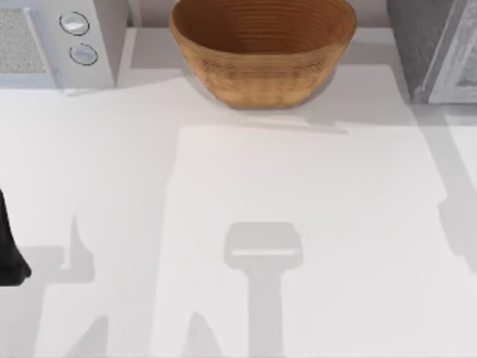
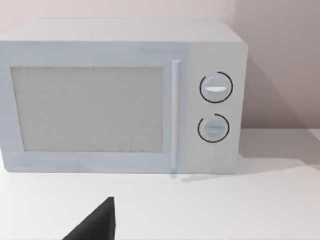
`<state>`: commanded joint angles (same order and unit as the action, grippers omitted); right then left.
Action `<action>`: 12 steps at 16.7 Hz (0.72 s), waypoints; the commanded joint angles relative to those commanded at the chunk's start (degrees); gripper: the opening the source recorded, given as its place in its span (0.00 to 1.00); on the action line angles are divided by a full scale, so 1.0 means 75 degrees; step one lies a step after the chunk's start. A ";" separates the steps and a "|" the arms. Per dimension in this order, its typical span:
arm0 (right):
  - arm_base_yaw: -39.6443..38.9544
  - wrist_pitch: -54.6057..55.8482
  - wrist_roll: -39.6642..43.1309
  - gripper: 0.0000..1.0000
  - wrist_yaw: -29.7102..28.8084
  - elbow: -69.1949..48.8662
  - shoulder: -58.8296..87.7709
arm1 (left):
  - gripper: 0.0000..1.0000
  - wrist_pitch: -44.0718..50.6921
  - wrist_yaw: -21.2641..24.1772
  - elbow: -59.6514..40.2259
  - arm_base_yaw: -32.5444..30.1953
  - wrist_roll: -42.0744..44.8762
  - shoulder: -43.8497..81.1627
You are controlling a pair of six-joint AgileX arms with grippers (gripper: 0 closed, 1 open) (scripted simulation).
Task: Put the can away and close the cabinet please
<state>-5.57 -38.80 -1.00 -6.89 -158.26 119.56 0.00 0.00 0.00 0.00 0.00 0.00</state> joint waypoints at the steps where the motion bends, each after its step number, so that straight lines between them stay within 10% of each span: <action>1: 0.0000 0.0000 0.0000 0.00 0.0000 0.0000 0.0000 | 1.00 0.0000 0.0000 0.0000 0.0000 0.0000 0.0000; 3: 0.0000 0.0000 0.0000 0.00 0.0000 0.0000 0.0000 | 1.00 0.0000 0.0000 0.0000 0.0000 0.0000 0.0000; 12: 0.0000 0.0000 0.0000 0.68 0.0000 0.0000 0.0000 | 1.00 0.0000 0.0000 0.0000 0.0000 0.0000 0.0000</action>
<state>-5.57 -38.80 -1.00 -6.89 -158.26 119.56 0.00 0.00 0.00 0.00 0.00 0.00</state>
